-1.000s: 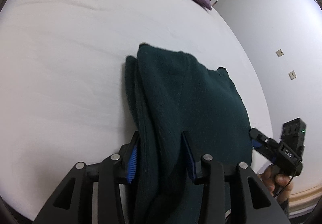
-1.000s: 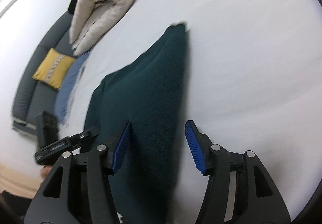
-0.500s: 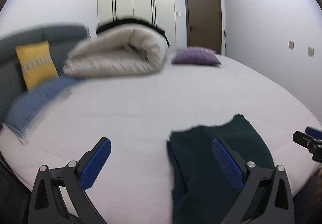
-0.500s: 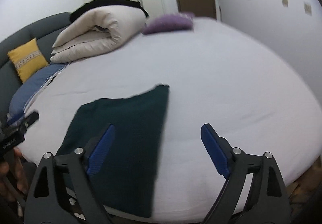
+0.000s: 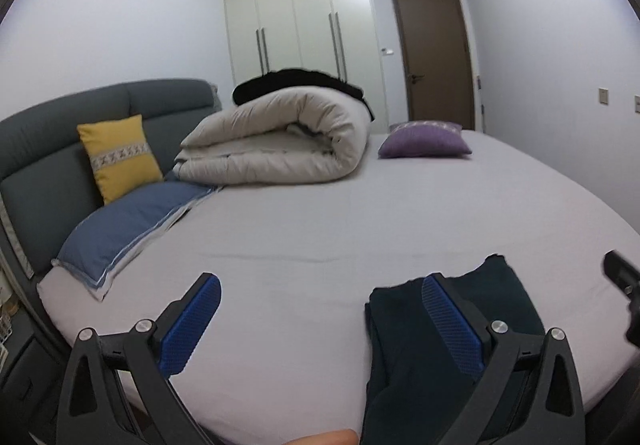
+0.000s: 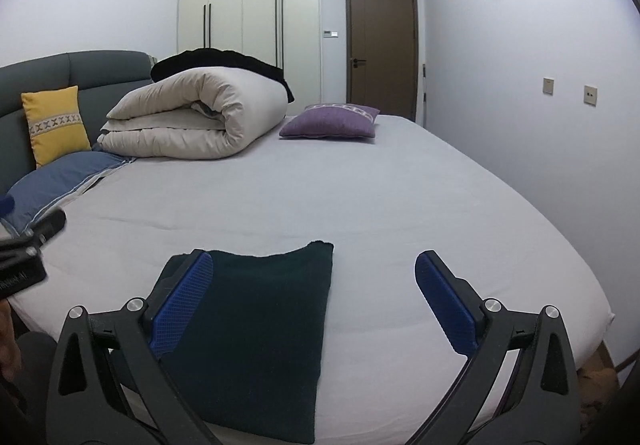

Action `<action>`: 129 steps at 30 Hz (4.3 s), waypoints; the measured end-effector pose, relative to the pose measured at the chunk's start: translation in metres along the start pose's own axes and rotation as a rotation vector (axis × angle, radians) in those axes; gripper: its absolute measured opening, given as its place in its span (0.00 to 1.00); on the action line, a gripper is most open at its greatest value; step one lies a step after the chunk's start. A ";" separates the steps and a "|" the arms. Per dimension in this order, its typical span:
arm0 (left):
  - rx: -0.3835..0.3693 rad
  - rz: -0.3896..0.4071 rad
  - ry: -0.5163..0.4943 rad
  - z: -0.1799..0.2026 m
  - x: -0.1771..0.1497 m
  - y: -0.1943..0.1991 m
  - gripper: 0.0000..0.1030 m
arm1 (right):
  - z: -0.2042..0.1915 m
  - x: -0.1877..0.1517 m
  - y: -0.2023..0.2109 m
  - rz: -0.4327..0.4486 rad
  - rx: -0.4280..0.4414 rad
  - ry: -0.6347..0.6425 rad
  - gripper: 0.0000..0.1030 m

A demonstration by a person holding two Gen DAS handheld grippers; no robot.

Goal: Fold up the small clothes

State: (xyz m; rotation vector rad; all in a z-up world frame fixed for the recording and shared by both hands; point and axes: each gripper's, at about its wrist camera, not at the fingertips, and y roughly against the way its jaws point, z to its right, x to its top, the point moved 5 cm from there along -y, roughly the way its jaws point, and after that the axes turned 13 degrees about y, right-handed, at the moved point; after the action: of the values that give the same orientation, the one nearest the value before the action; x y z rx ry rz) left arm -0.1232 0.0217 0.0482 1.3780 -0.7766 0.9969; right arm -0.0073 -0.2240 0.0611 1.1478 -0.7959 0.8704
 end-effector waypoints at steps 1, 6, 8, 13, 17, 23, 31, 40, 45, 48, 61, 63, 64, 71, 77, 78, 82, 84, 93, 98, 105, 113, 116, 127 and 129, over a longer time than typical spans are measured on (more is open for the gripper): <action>0.008 -0.019 0.000 -0.001 -0.003 -0.004 1.00 | 0.001 0.000 0.003 -0.007 -0.005 -0.010 1.00; -0.025 -0.208 0.012 0.003 -0.030 -0.032 1.00 | -0.005 -0.010 0.004 -0.128 0.035 -0.008 1.00; -0.036 -0.278 0.000 0.007 -0.047 -0.043 1.00 | -0.007 -0.019 -0.007 -0.195 0.037 -0.007 1.00; -0.067 -0.408 0.009 0.011 -0.087 -0.064 1.00 | -0.011 -0.051 -0.038 -0.306 -0.008 0.004 1.00; -0.065 -0.434 0.034 0.009 -0.103 -0.073 1.00 | -0.017 -0.070 -0.045 -0.341 -0.012 0.015 1.00; -0.038 -0.442 0.036 0.006 -0.111 -0.076 1.00 | -0.025 -0.078 -0.049 -0.345 -0.007 0.034 1.00; -0.049 -0.423 0.030 0.007 -0.106 -0.073 1.00 | -0.024 -0.078 -0.056 -0.344 -0.002 0.037 1.00; -0.060 -0.370 0.054 0.004 -0.091 -0.065 1.00 | -0.022 -0.068 -0.046 -0.291 -0.010 0.030 1.00; -0.068 -0.360 0.056 0.004 -0.088 -0.062 1.00 | -0.023 -0.063 -0.043 -0.278 -0.015 0.044 1.00; -0.068 -0.353 0.059 0.004 -0.087 -0.061 1.00 | -0.023 -0.062 -0.041 -0.269 -0.017 0.036 1.00; -0.073 -0.354 0.062 0.006 -0.089 -0.061 1.00 | -0.022 -0.063 -0.039 -0.263 -0.027 0.036 1.00; -0.074 -0.353 0.060 0.006 -0.090 -0.060 1.00 | -0.023 -0.064 -0.039 -0.266 -0.026 0.035 1.00; -0.075 -0.353 0.059 0.007 -0.090 -0.060 1.00 | -0.022 -0.064 -0.039 -0.266 -0.027 0.035 1.00; -0.079 -0.359 0.056 0.007 -0.091 -0.061 1.00 | -0.022 -0.064 -0.040 -0.268 -0.027 0.033 1.00; -0.079 -0.359 0.056 0.008 -0.091 -0.060 1.00 | -0.023 -0.064 -0.039 -0.267 -0.027 0.033 1.00; -0.079 -0.359 0.057 0.008 -0.091 -0.060 1.00 | -0.023 -0.064 -0.039 -0.267 -0.027 0.032 1.00; -0.079 -0.357 0.057 0.008 -0.091 -0.059 1.00 | -0.023 -0.064 -0.039 -0.267 -0.028 0.031 1.00; -0.080 -0.358 0.056 0.008 -0.091 -0.060 1.00 | -0.023 -0.065 -0.039 -0.268 -0.027 0.032 1.00; -0.079 -0.359 0.058 0.008 -0.092 -0.059 1.00 | -0.023 -0.065 -0.039 -0.268 -0.025 0.031 1.00; -0.080 -0.358 0.057 0.008 -0.091 -0.059 1.00 | -0.023 -0.065 -0.040 -0.268 -0.025 0.031 1.00; -0.082 -0.359 0.057 0.008 -0.091 -0.058 1.00 | -0.023 -0.065 -0.039 -0.268 -0.025 0.030 1.00; -0.082 -0.361 0.056 0.008 -0.091 -0.058 1.00 | -0.022 -0.065 -0.040 -0.269 -0.024 0.031 1.00; -0.082 -0.361 0.057 0.009 -0.091 -0.057 1.00 | -0.022 -0.065 -0.040 -0.268 -0.023 0.030 1.00; -0.085 -0.364 0.054 0.009 -0.092 -0.058 1.00 | -0.023 -0.068 -0.040 -0.272 -0.022 0.030 1.00; -0.087 -0.365 0.056 0.008 -0.092 -0.059 1.00 | -0.023 -0.068 -0.041 -0.272 -0.021 0.031 1.00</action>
State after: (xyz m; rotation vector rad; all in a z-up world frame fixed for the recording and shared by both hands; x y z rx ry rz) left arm -0.1068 0.0072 -0.0591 1.3504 -0.4968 0.7033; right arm 0.0006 -0.2201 -0.0207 1.1890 -0.6052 0.6505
